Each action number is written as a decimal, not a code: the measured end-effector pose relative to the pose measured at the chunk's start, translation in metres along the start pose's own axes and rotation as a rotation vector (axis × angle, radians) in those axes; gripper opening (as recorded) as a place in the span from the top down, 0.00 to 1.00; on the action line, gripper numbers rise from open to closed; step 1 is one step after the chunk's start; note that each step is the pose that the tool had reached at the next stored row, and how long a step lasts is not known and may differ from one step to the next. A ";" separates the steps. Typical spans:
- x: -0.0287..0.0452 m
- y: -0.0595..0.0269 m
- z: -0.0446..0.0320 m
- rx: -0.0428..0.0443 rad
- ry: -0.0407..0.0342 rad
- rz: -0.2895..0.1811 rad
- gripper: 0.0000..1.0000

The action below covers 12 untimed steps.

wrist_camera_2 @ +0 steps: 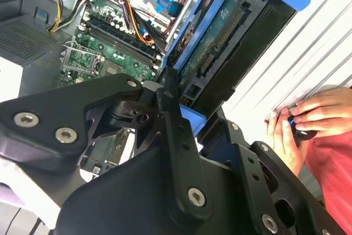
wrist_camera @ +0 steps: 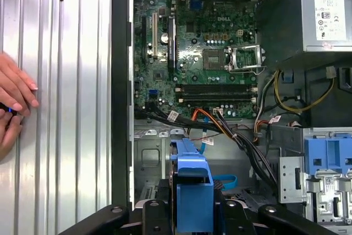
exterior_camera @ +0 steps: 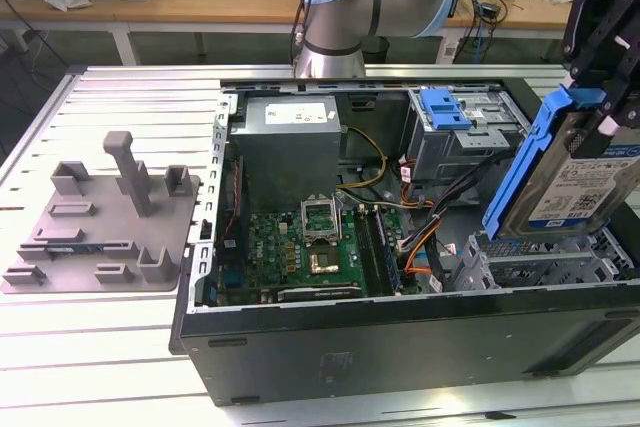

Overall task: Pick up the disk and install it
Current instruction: 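Insert the disk into the insertion slot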

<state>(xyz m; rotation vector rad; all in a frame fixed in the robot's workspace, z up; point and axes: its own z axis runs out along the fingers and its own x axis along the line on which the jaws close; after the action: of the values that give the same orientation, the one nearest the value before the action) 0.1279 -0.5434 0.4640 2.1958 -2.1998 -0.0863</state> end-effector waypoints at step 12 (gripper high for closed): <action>-0.0001 0.0000 0.0009 0.0005 -0.0023 0.030 0.63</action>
<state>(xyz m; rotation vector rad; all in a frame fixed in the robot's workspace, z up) 0.1279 -0.5433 0.4631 2.1627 -2.2339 -0.0875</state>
